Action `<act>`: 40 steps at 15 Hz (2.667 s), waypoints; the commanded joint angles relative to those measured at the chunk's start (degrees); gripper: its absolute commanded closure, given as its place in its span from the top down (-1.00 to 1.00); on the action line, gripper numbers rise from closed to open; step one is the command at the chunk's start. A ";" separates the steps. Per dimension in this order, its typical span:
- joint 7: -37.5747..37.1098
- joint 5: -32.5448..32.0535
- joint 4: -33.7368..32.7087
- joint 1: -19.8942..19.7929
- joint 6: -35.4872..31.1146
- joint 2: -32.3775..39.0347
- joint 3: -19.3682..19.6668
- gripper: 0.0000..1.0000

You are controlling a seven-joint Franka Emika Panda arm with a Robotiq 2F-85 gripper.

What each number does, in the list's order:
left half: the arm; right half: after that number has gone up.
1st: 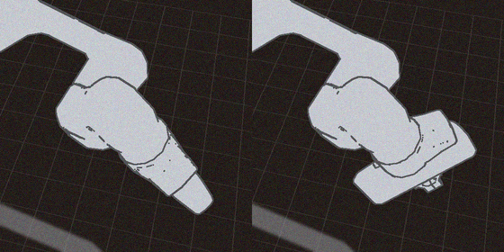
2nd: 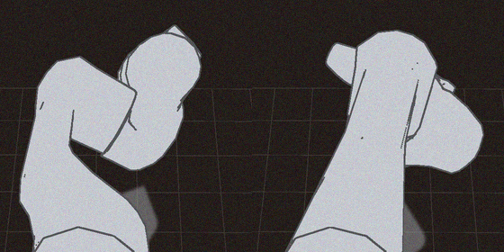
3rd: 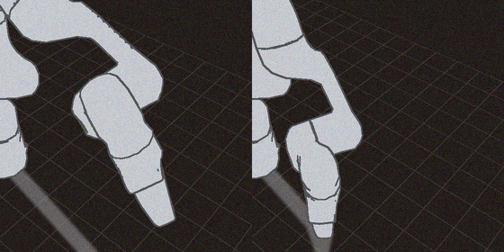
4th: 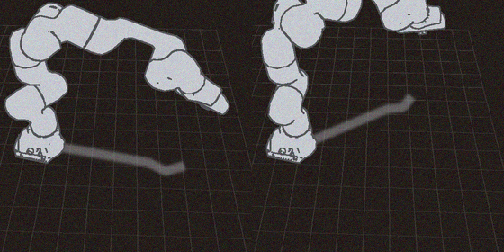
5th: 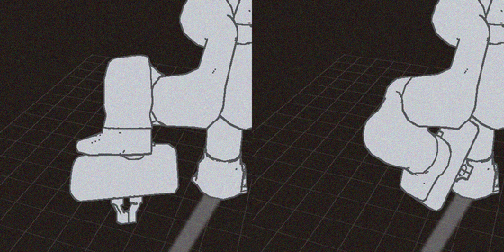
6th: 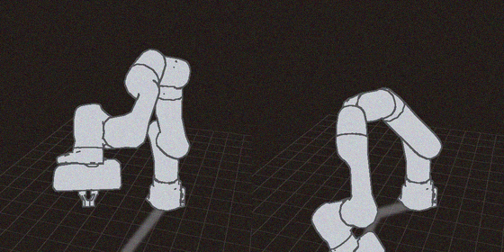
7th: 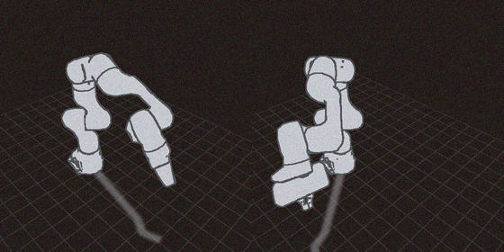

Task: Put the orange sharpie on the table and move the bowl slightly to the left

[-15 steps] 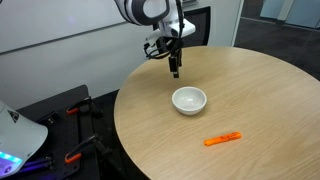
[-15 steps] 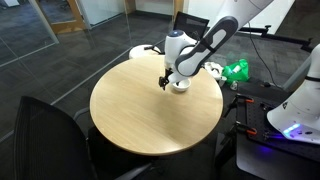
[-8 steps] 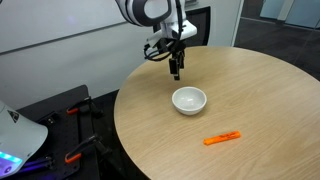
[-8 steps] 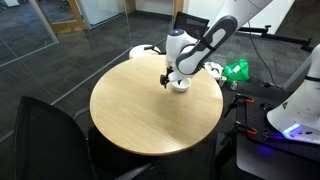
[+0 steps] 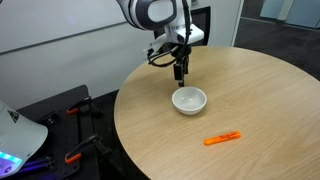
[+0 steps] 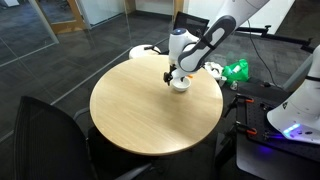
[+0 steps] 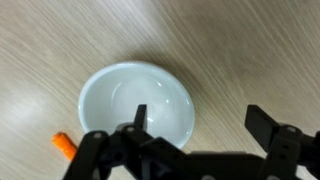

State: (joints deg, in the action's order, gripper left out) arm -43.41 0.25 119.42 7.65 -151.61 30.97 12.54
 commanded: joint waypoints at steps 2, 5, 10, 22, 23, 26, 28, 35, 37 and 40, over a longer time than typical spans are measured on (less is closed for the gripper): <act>3.74 -0.29 -0.87 -2.13 0.43 1.45 -0.24 1.00; 5.43 0.04 -1.44 -2.93 -0.35 2.82 -0.31 1.00; 6.72 0.51 -2.25 -3.16 -1.88 4.76 -0.26 1.00; 6.98 1.74 -5.69 -4.04 -1.46 8.90 -0.55 -0.18; 6.96 1.74 -5.92 -4.01 -1.41 9.10 -0.53 -0.35; 6.82 1.63 -6.62 -3.78 -1.18 9.58 -0.42 -0.80; 6.82 1.59 -7.17 -3.70 -0.97 9.87 -0.42 -1.00; 6.97 1.18 -9.82 -3.22 0.33 10.80 -0.59 -0.95; 7.18 1.12 -10.83 -3.10 1.03 11.33 -0.75 -0.95; 7.70 0.78 -12.93 -2.43 2.80 12.34 -0.77 -0.95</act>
State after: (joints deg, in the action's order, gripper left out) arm -37.28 0.69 109.66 4.78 -151.38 41.53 12.15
